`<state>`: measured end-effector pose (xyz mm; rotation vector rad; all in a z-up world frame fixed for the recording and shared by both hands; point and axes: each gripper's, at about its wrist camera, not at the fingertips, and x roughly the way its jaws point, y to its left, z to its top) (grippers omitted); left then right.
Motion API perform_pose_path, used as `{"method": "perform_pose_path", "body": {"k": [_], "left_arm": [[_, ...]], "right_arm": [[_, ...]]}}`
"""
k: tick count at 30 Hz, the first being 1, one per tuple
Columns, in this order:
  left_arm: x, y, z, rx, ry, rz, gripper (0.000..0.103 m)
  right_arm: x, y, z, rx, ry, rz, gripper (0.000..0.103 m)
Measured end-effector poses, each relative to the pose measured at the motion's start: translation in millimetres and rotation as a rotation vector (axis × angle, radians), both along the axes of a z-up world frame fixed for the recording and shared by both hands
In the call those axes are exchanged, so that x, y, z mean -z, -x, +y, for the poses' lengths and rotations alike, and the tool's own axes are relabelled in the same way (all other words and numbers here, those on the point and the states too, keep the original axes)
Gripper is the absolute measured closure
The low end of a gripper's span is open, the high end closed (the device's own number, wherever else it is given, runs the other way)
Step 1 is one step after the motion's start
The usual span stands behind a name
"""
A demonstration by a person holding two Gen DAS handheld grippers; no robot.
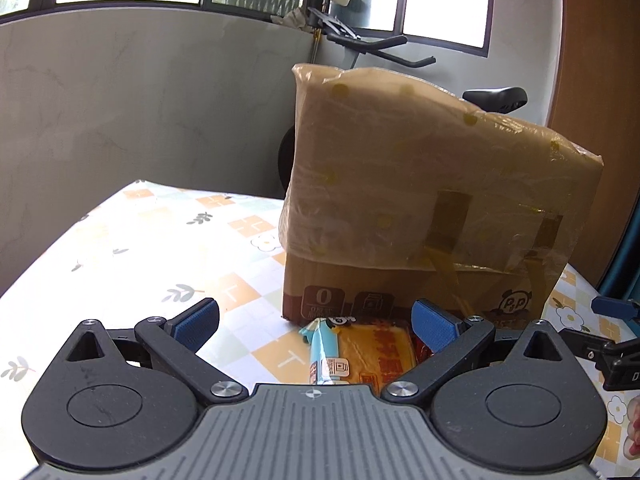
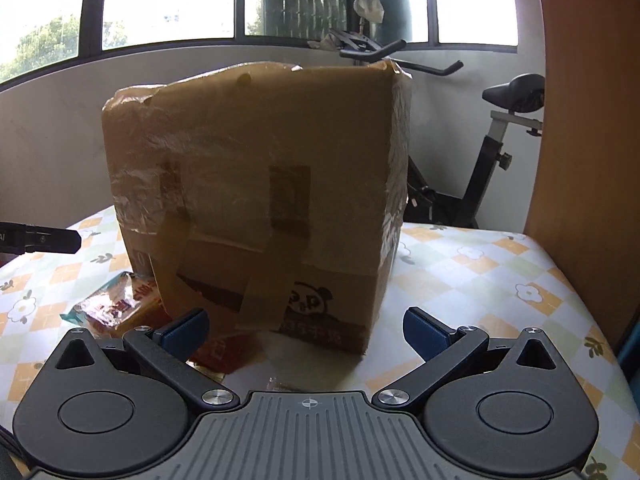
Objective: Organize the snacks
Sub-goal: 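Withdraw both tools from the box back toward the snack pile, then grasp the blue-edged bread pack with the left tool while the right tool grasps a small clear packet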
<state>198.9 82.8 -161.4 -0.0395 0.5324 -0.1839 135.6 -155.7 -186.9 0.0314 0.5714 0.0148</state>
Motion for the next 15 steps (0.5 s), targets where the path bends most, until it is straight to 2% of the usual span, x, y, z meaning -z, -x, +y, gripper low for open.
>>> {"method": "perform_pose_path", "body": {"k": [15], "left_arm": [[13, 3, -6, 0.012, 0.015, 0.046, 0.000]], "right_arm": [[27, 10, -3, 0.007, 0.044, 0.086, 0.000]]}}
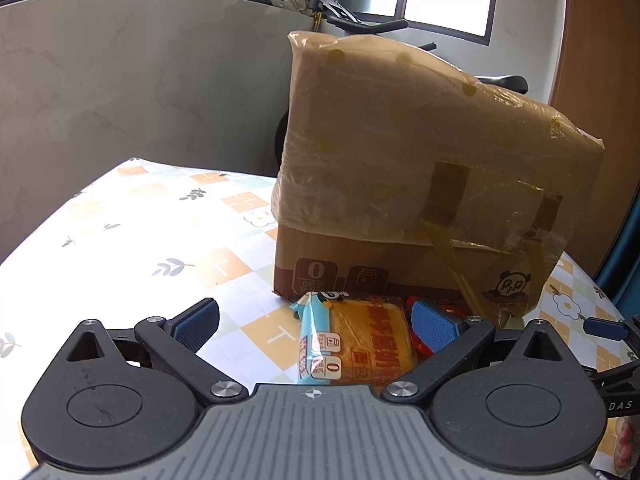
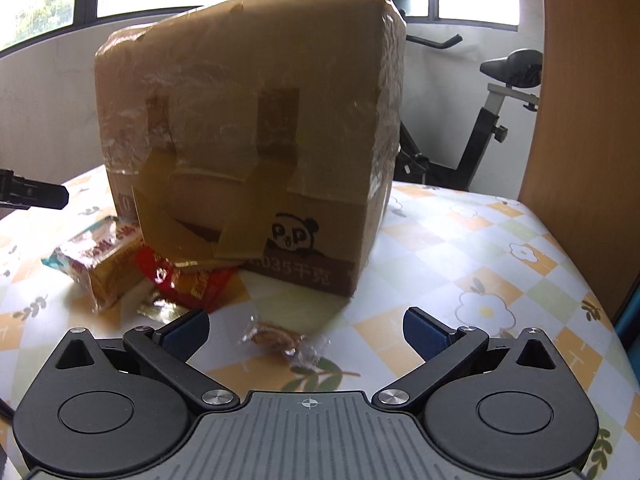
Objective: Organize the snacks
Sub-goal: 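Grasp the blue-edged bread pack with the left tool while the right tool grasps a small clear packet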
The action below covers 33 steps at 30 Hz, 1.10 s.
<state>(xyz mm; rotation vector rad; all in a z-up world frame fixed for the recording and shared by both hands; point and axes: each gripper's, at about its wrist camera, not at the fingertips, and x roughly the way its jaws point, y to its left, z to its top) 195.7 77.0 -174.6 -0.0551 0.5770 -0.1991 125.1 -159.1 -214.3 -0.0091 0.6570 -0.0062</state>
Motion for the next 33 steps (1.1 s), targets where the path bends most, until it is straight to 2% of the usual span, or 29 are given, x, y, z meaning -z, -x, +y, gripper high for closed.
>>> {"method": "perform_pose_path", "body": {"k": [7, 9, 12, 16, 17, 18, 22, 24, 29, 33], "left_arm": [[10, 1, -4, 0.014, 0.006, 0.027, 0.000], [12, 2, -4, 0.019, 0.009, 0.034, 0.000], [14, 3, -5, 0.020, 0.017, 0.050, 0.000], [16, 1, -4, 0.013, 0.027, 0.068, 0.000], [17, 1, -4, 0.013, 0.029, 0.071, 0.000], [18, 0, -3, 0.013, 0.032, 0.074, 0.000], [20, 0, -4, 0.018, 0.042, 0.085, 0.000], [22, -1, -3, 0.021, 0.047, 0.089, 0.000], [24, -2, -2, 0.010, 0.061, 0.102, 0.000], [27, -5, -4, 0.022, 0.066, 0.118, 0.000]], "right_arm": [[6, -3, 0, -0.012, 0.018, 0.039, 0.001], [8, -7, 3, -0.031, 0.048, 0.065, 0.008], [11, -15, 11, -0.049, 0.158, 0.110, 0.020], [12, -17, 12, -0.099, 0.206, 0.123, 0.025], [13, -19, 11, -0.101, 0.216, 0.129, 0.029], [13, -20, 10, -0.098, 0.217, 0.131, 0.037], [14, -32, 3, -0.100, 0.164, 0.142, 0.046], [15, -37, 3, -0.114, 0.147, 0.141, 0.054], [18, -47, 7, -0.151, 0.108, 0.128, 0.063], [20, -48, 13, -0.199, 0.099, 0.108, 0.066]]}}
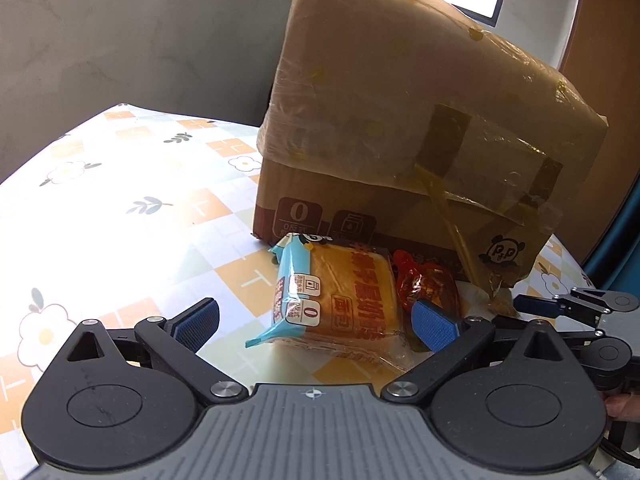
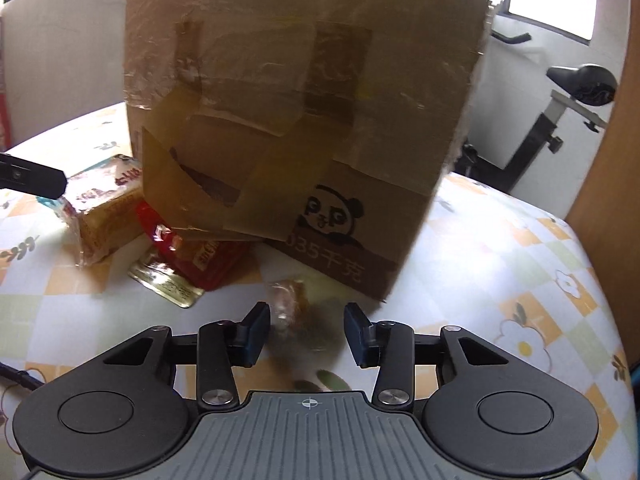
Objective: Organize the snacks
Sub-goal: 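Grasp the blue-edged bread pack with the left tool while the right tool grasps a small clear packet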
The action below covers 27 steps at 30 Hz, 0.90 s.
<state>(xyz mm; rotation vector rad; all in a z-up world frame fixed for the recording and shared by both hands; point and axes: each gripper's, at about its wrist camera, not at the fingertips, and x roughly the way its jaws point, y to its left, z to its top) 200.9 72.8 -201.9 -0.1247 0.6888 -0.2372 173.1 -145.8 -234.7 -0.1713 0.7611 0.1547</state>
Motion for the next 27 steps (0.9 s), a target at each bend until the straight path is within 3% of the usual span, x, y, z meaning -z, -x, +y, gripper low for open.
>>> {"method": "perform_pose_path", "body": {"k": [4, 9, 16, 21, 27], "left_arm": [[2, -2, -7, 0.019, -0.028, 0.016, 0.000], [6, -7, -11, 0.051, -0.024, 0.034, 0.001], [4, -19, -21, 0.074, -0.054, 0.006, 0.007], [2, -34, -31, 0.069, -0.116, -0.025, 0.008], [10, -45, -37, 0.053, -0.136, -0.007, 0.011]], "right_arm": [[1, -3, 2, -0.018, -0.030, -0.003, 0.070], [2, -4, -7, -0.032, -0.092, -0.001, 0.085], [2, -2, -16, 0.001, -0.125, -0.008, 0.086], [2, -1, -20, 0.021, -0.135, -0.017, 0.086], [2, 2, -22, 0.019, -0.137, -0.023, 0.086]]}}
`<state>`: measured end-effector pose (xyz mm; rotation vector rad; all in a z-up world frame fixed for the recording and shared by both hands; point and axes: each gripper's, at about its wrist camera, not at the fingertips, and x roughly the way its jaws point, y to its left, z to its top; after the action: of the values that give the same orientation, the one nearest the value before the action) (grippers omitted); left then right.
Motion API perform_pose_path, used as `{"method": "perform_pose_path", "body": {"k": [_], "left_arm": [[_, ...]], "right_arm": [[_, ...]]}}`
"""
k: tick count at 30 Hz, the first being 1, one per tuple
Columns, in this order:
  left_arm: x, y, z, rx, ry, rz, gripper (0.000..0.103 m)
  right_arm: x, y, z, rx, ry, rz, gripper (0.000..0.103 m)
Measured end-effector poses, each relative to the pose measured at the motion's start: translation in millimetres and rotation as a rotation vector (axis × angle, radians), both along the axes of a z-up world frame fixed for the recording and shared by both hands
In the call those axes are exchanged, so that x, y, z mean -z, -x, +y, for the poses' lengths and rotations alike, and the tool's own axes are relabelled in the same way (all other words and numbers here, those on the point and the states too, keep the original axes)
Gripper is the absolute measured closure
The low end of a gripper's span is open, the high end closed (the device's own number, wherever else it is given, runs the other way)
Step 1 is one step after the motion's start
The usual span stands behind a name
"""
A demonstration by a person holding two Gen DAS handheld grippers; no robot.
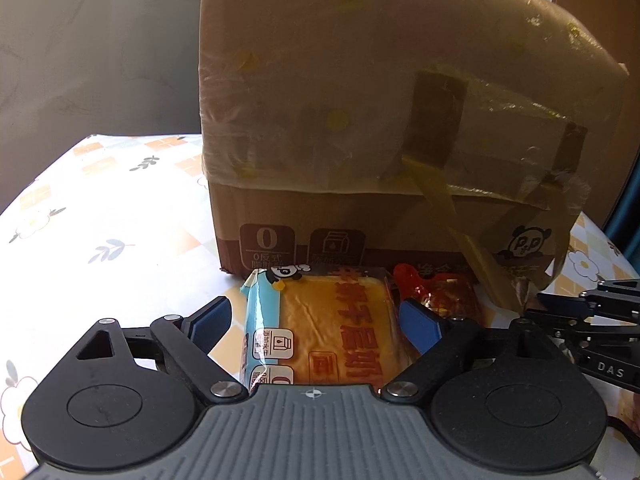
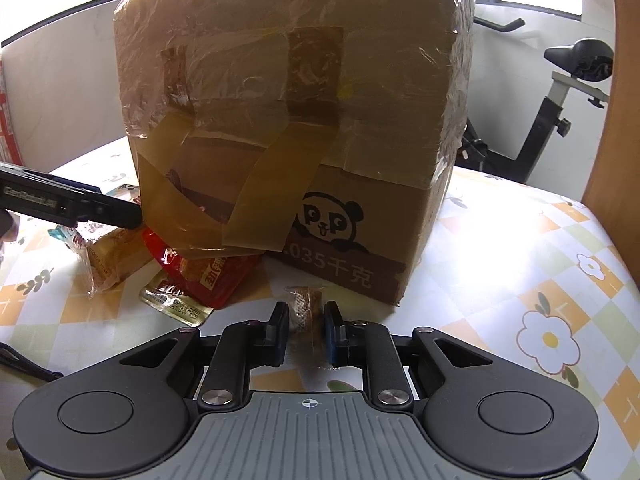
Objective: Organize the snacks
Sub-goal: 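Grasp the blue-edged bread pack with the left tool while the right tool grasps a small clear packet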
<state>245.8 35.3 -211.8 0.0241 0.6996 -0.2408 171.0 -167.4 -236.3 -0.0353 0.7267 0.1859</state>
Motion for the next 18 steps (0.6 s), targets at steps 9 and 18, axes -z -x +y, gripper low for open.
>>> {"method": "perform_pose_path", "body": {"k": [9, 18], "left_arm": [[14, -2, 0, -0.001, 0.001, 0.035, 0.011], [29, -1, 8, 0.008, 0.030, 0.055, 0.008]], "right_arm": [[1, -2, 3, 0.001, -0.007, 0.009, 0.086], [1, -4, -5, 0.012, -0.047, 0.017, 0.086]]}}
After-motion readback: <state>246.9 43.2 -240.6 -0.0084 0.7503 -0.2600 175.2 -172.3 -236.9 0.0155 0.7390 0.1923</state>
